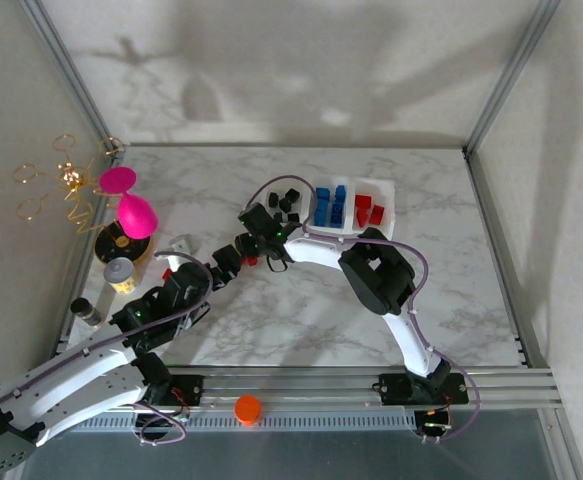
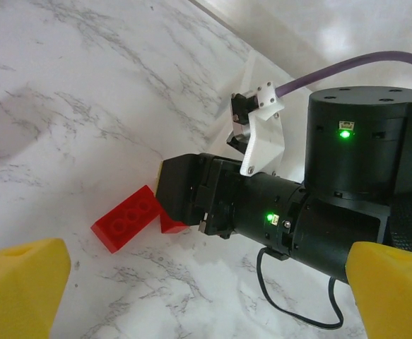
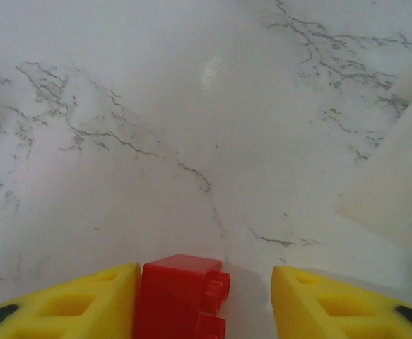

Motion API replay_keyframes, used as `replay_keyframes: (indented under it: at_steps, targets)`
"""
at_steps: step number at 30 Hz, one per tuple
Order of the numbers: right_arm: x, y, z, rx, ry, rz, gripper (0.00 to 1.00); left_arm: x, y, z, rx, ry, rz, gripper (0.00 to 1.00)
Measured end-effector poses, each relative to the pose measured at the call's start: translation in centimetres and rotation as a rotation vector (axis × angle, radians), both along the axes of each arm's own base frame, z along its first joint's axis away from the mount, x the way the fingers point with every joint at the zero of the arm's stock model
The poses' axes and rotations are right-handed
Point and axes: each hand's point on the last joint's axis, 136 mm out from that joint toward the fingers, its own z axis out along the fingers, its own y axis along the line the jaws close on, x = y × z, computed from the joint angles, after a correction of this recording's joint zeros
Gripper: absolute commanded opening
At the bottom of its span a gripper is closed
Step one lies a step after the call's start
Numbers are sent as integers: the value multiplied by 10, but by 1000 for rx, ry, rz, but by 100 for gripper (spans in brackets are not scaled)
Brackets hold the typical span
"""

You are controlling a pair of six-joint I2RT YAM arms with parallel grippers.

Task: Sort the legos into containers by color
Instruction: Pick up the lego from the center of the table.

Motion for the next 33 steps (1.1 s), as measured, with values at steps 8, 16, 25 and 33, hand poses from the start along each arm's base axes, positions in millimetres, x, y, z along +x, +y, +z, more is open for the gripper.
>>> replay_keyframes:
  at_steps: [8, 16, 25, 33]
  targets:
    - [-7, -11, -9, -41, 9, -8, 34, 2, -1, -2, 6, 5, 4, 100]
    - [-21, -19, -5, -62, 17, 1, 22, 3, -1, -1, -1, -1, 5, 100]
    - [-34, -43, 47, -7, -23, -7, 18, 4, -12, -4, -11, 14, -38, 100]
    - [-13, -124, 109, 65, -96, -152, 19, 13, -45, -2, -25, 29, -152, 100]
